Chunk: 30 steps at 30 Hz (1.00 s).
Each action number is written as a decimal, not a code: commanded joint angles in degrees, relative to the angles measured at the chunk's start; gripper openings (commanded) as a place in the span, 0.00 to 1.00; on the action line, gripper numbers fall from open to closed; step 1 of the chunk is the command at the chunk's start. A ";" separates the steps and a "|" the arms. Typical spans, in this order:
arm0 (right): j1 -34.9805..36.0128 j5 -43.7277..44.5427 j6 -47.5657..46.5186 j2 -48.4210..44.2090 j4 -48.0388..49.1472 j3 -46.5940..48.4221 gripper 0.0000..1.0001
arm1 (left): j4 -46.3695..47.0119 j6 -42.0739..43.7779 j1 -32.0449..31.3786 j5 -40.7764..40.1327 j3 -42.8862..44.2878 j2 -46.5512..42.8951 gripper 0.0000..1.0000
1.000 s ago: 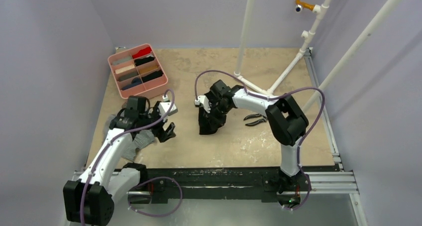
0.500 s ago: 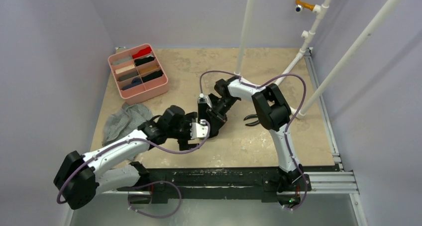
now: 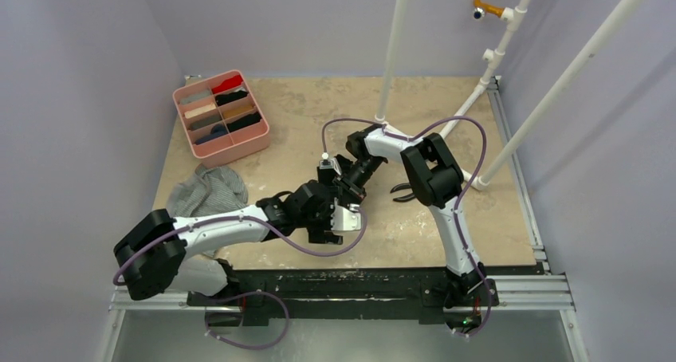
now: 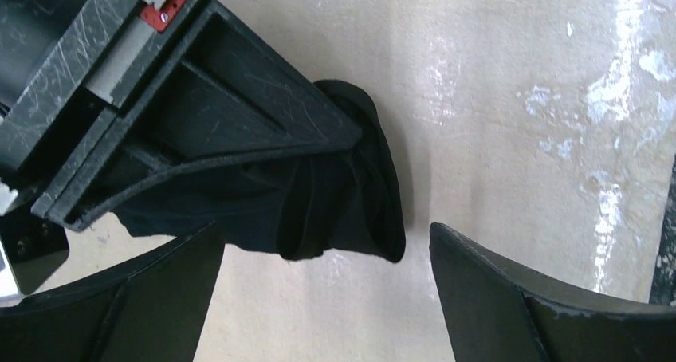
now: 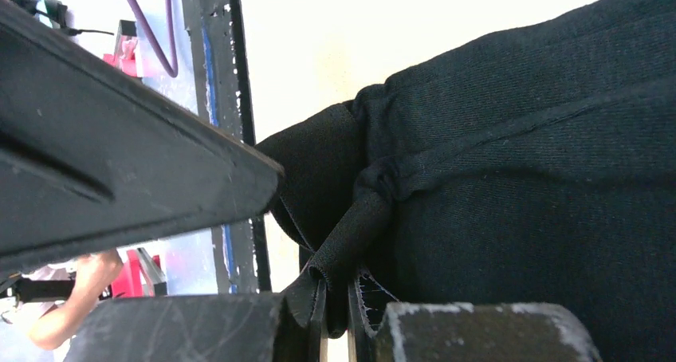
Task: Roll the underwear
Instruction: Roll the underwear to the center of the board.
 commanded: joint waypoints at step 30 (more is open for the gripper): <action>-0.36 1.66 0.74 -3.37 -0.10 1.65 0.13 | -2.38 -14.66 -1.29 6.73 8.19 13.11 0.14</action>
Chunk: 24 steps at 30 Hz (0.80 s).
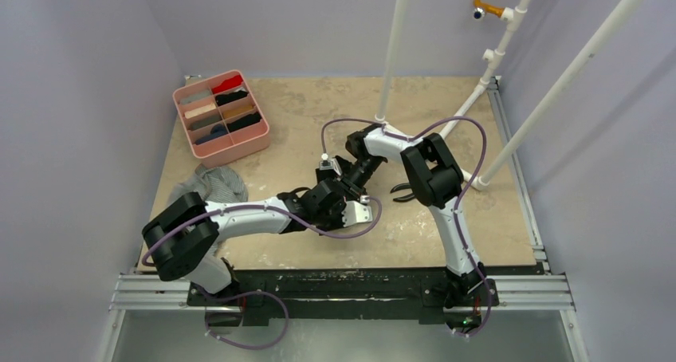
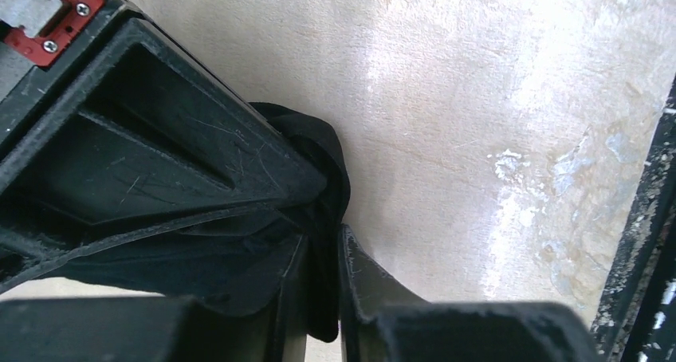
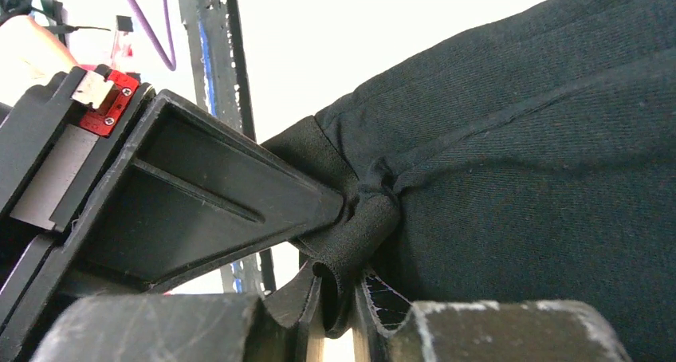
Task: Roll the underwear
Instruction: Roll the underwear to the center of the board.
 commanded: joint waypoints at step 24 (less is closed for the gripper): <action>-10.78 6.28 4.43 -17.33 7.35 -5.94 0.55 | -10.28 -9.44 16.35 29.57 9.81 7.78 0.00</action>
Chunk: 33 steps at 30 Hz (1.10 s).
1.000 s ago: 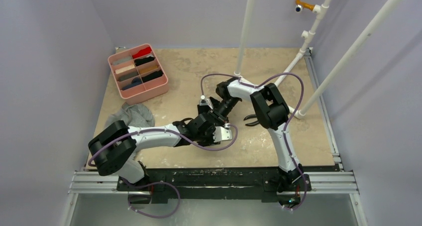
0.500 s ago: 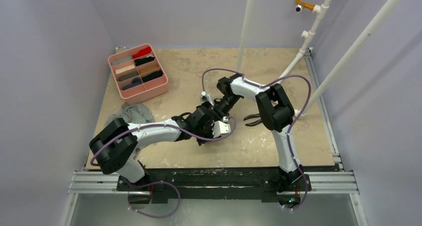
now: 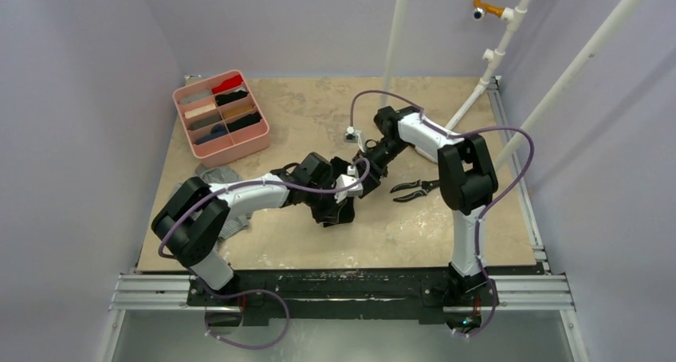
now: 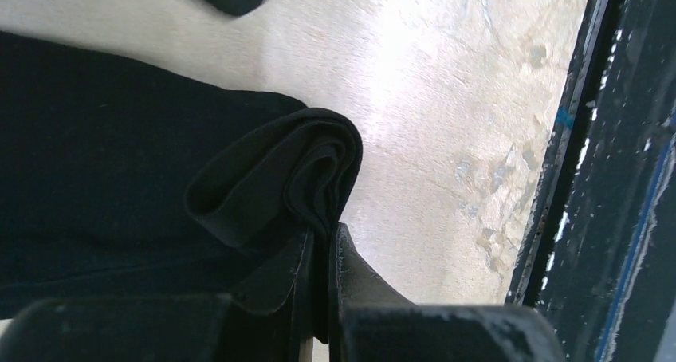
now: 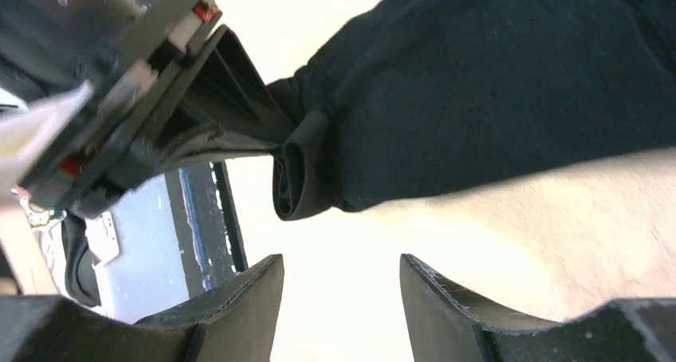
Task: Roll the underwear
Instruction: Roll the underwear to the center of the board.
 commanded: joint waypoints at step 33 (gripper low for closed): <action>26.96 47.34 0.89 -31.91 49.92 -36.11 0.59 | -37.48 -12.84 19.21 32.79 36.31 38.99 0.00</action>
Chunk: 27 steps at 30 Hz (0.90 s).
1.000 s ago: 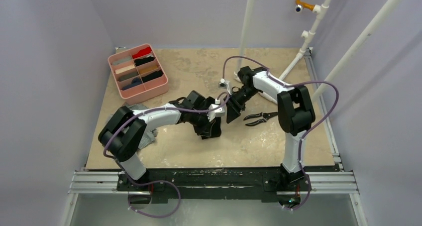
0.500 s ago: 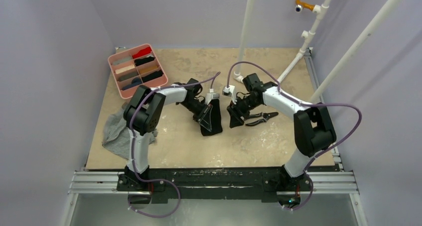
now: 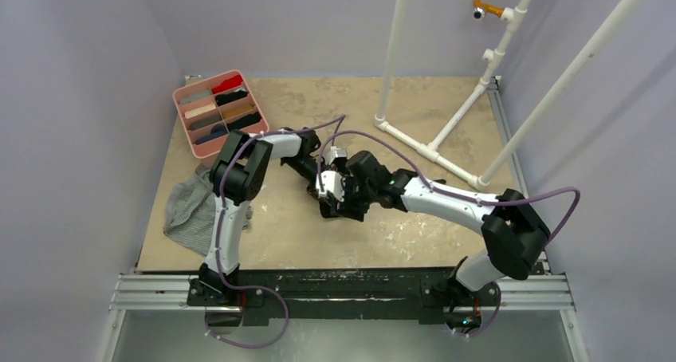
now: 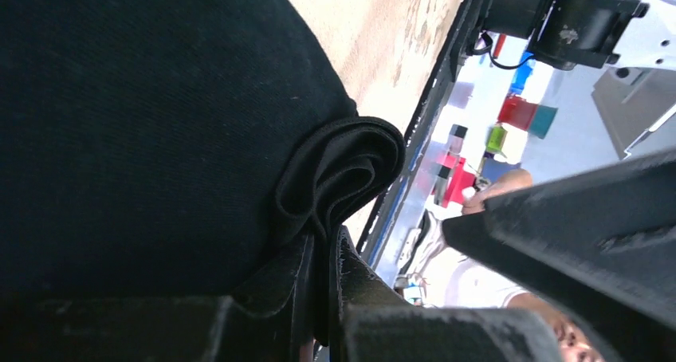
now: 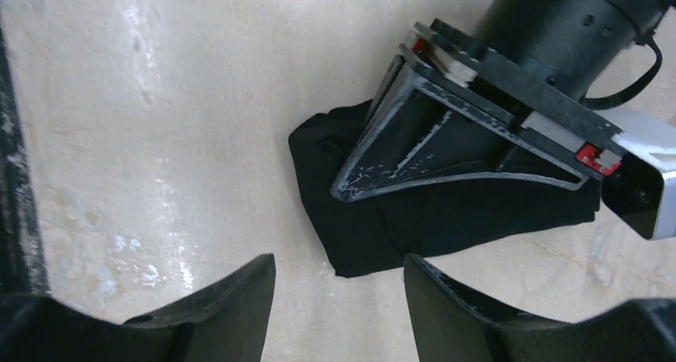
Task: Roll the underwear
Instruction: Roll the underwear to the center of the board.
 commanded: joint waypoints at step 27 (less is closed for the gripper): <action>7.97 17.61 -10.82 14.28 10.29 -1.01 0.32 | -6.53 1.90 0.60 -0.02 4.32 3.67 0.00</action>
